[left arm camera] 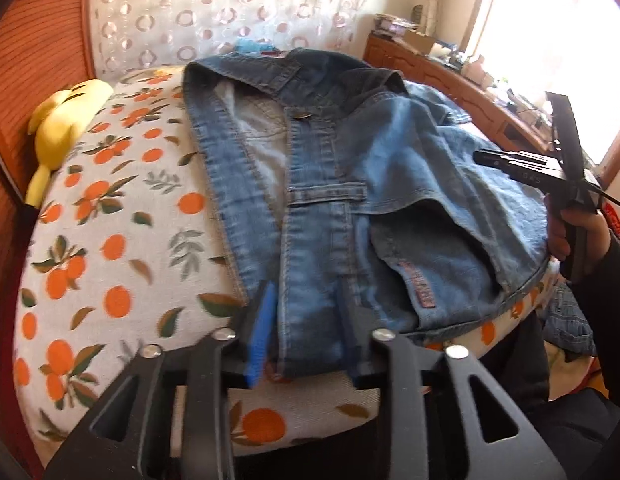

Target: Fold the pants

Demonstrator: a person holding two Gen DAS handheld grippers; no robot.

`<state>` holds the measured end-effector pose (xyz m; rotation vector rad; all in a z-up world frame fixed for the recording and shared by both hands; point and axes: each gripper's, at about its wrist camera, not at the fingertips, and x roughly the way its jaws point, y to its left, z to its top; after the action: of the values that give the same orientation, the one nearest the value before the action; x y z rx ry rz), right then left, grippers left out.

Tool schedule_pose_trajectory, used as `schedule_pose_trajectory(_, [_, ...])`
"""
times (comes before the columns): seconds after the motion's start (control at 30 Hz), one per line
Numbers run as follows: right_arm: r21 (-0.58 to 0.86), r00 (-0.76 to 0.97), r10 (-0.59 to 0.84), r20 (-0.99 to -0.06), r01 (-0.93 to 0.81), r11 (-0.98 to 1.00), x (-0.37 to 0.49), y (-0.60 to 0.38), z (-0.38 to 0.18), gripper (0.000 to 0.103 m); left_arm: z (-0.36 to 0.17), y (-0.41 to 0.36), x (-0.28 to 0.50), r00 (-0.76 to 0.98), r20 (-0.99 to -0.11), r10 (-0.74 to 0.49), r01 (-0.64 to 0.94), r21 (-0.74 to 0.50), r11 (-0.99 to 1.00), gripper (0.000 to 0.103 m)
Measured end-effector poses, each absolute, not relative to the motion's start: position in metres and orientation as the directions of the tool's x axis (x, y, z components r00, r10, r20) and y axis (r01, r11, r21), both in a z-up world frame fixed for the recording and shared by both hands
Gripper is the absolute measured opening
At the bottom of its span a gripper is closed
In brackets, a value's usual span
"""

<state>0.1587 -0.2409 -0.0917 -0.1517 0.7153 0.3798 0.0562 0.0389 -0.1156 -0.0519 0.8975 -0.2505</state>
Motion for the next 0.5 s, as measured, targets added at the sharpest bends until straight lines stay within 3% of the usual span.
schedule_pose_trajectory(0.2, [0.003, 0.682, 0.287, -0.673, -0.385, 0.923, 0.159, -0.242, -0.106, 0.023, -0.117, 0.042, 0.054, 0.585, -0.771, -0.251, 0.201, -0.162, 0.966, 0.040])
schedule_pose_trajectory(0.27, [0.010, 0.686, 0.290, -0.667, -0.381, 0.925, 0.157, -0.245, -0.106, 0.024, -0.117, 0.042, 0.053, 0.573, -0.769, -0.282, 0.220, -0.187, 0.957, 0.026])
schedule_pose_trajectory(0.37, [0.022, 0.682, 0.295, -0.670, -0.379, 0.925, 0.159, -0.247, -0.107, 0.025, -0.118, 0.040, 0.051, 0.559, -0.773, -0.299, 0.234, -0.199, 0.952, 0.012])
schedule_pose_trajectory(0.5, [0.017, 0.682, 0.293, -0.670, -0.381, 0.925, 0.161, -0.248, -0.108, 0.025, -0.112, 0.044, 0.041, 0.579, -0.750, -0.319, 0.240, -0.217, 0.946, 0.007])
